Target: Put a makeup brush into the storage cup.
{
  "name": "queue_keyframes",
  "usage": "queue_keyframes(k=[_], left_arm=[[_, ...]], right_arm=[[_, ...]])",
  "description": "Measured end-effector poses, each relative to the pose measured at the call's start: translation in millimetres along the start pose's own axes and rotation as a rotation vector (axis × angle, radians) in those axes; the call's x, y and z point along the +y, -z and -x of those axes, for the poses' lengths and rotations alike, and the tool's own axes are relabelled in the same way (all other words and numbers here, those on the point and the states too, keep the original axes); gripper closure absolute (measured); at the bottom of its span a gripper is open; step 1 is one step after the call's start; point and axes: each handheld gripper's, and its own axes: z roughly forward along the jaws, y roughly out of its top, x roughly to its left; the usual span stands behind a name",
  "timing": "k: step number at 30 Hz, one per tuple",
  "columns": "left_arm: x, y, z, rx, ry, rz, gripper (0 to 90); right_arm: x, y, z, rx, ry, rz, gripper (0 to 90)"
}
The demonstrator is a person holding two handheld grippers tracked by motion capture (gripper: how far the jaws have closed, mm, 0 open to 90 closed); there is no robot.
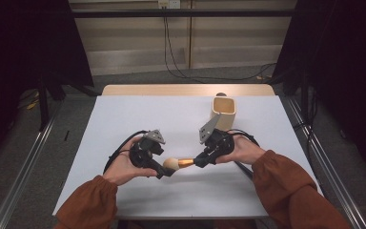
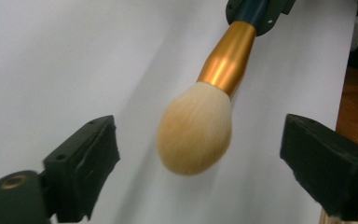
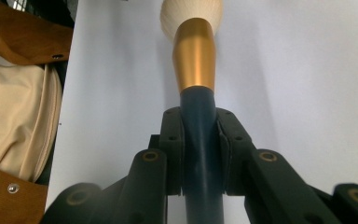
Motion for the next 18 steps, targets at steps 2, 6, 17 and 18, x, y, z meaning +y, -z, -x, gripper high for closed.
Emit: queue_keyframes(k=[2, 6, 17, 18], left_arm=[[-3.8, 1.5, -0.3, 0.004, 0.023, 0.030, 8.9], [-10.0, 5.7, -1.3, 0.015, 0.032, 0.047, 6.1], [-22.9, 11.8, -4.7, 0.040, 0.059, 0.128, 4.0], [-22.9, 11.8, -4.7, 0.040, 0.059, 0.128, 4.0]], right_arm=[[-1.3, 0.5, -0.2, -0.004, -0.006, 0.004, 75.4], [-8.3, 4.3, -0.4, -0.028, -0.034, 0.021, 75.4], [-20.8, 14.9, -1.1, -0.078, -0.100, 0.104, 75.4], [-21.8, 15.6, -1.4, -0.081, -0.105, 0.116, 75.4]])
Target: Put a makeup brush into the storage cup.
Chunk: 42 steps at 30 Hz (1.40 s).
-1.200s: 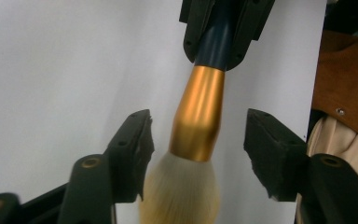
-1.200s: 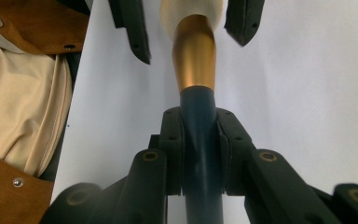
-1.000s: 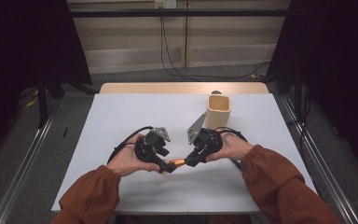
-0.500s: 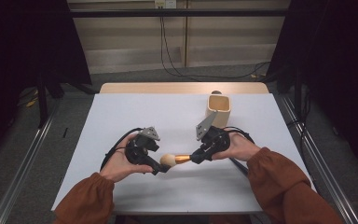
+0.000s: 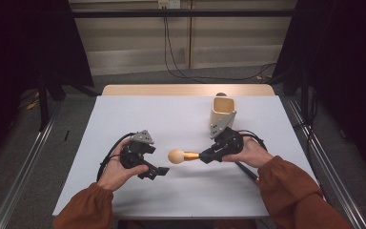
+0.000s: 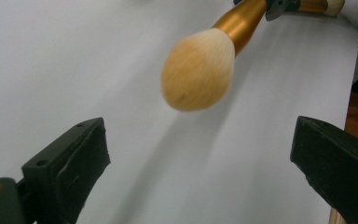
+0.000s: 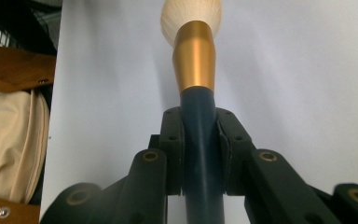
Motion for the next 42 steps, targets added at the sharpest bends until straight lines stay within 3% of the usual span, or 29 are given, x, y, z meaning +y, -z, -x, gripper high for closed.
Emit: queue_keyframes(k=[7, 14, 26, 32, 36, 42], left_arm=[[-6.2, 2.8, -2.9, 0.013, 0.018, 0.046, 3.9], [-9.0, 4.5, -1.9, 0.053, 0.027, 0.091, 4.0], [-10.7, 4.5, 1.8, 0.077, 0.032, 0.148, 4.3], [-11.5, 5.2, 3.2, 0.083, 0.033, 0.165, 5.1], [-11.7, 4.1, 5.8, 0.092, 0.034, 0.186, 5.1], [-11.2, 4.1, 8.7, 0.116, 0.015, 0.219, 6.2]], right_arm=[[-6.6, 3.6, -1.4, -0.027, -0.045, 0.095, 75.4], [-13.0, 5.9, -3.1, -0.052, -0.092, 0.189, 75.4], [-18.5, 5.0, -8.7, -0.078, -0.093, 0.345, 75.4], [-19.9, 4.2, -9.5, -0.086, -0.095, 0.398, 75.4], [-19.9, 6.3, -10.7, -0.091, -0.092, 0.466, 75.4], [-19.0, 8.5, -13.0, -0.101, -0.083, 0.517, 75.3]])
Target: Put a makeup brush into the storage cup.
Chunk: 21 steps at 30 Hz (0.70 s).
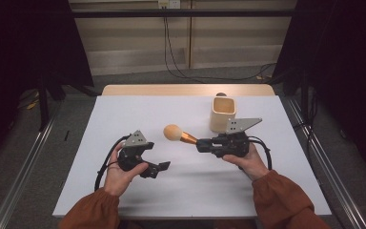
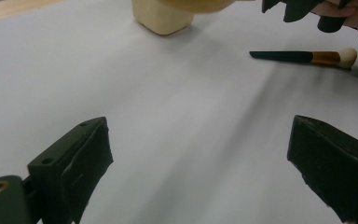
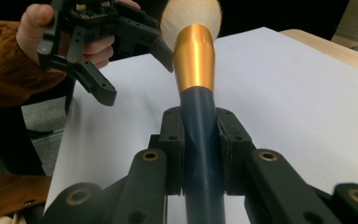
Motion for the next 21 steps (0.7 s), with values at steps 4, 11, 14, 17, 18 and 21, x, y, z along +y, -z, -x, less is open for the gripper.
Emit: queue_keyframes(k=[4, 11, 14, 17, 18, 21], left_arm=[[-0.8, -1.1, 0.9, -0.002, 0.007, 0.026, 6.4], [0.0, -2.3, 1.4, -0.025, 0.000, 0.064, 6.5], [0.9, -3.2, 2.9, -0.022, -0.003, 0.083, 6.8], [2.0, -5.4, 3.8, -0.026, 0.006, 0.101, 7.8], [2.7, -6.7, 4.4, -0.029, 0.010, 0.109, 8.6], [4.3, -10.1, 5.2, -0.031, 0.003, 0.142, 9.8]], right_arm=[[0.5, 0.6, -1.6, -0.001, 0.006, 0.031, 75.3], [1.2, 0.2, -3.9, 0.000, 0.013, 0.077, 75.3], [0.6, 0.5, -4.1, -0.001, 0.009, 0.097, 75.3], [0.8, 0.7, -4.8, 0.000, 0.013, 0.104, 75.4], [0.9, 0.6, -5.1, 0.001, 0.013, 0.107, 75.4], [1.5, 0.2, -6.2, 0.003, 0.018, 0.116, 75.4]])
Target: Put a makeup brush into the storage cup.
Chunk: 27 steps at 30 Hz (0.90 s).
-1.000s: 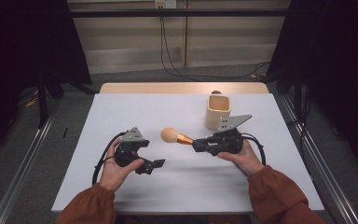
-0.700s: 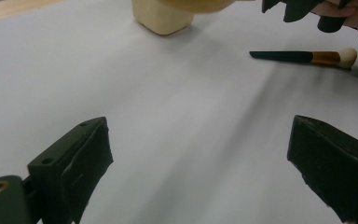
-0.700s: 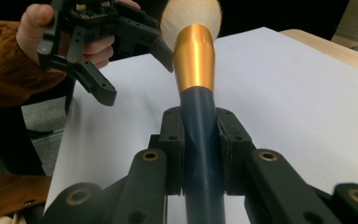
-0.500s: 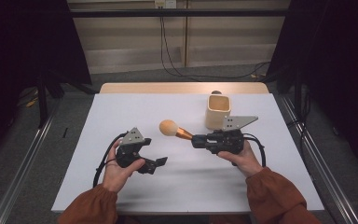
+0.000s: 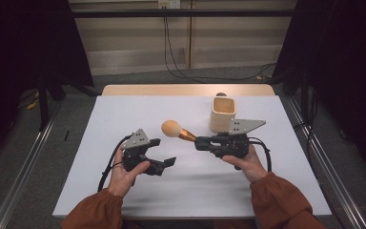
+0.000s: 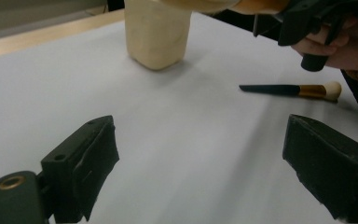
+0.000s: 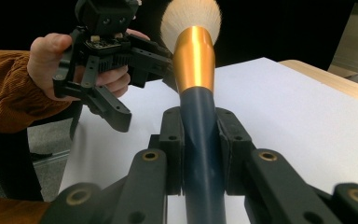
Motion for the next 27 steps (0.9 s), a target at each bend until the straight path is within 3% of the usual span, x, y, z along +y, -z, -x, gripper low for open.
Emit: queue_keyframes(k=[2, 7, 13, 15, 20, 24, 27], left_arm=[[1.2, -4.0, -0.3, -0.033, 0.018, 0.040, 10.3], [3.2, -10.9, 2.1, -0.056, 0.003, 0.090, 11.1], [8.6, -20.0, 8.6, -0.076, -0.010, 0.095, 8.8], [11.6, -23.8, 10.1, -0.113, -0.005, 0.113, 8.6], [15.2, -28.1, 12.7, -0.138, 0.006, 0.134, 7.3], [15.9, -30.3, 12.7, -0.130, -0.001, 0.139, 8.7], [16.7, -31.8, 12.3, -0.128, 0.000, 0.158, 16.9]], right_arm=[[-0.4, -0.5, 0.1, 0.001, -0.003, -0.001, 75.3], [-0.5, -0.9, 0.3, 0.005, -0.002, 0.001, 75.3], [0.0, 0.4, 0.9, 0.008, -0.004, 0.008, 75.4], [0.0, 0.3, 1.0, 0.009, -0.002, 0.007, 75.3], [-0.1, 0.7, 1.3, 0.008, -0.003, 0.007, 75.3], [-0.8, 1.4, 2.4, 0.007, -0.005, 0.010, 75.4], [-0.9, 0.8, 2.1, 0.011, -0.003, 0.010, 75.4]])
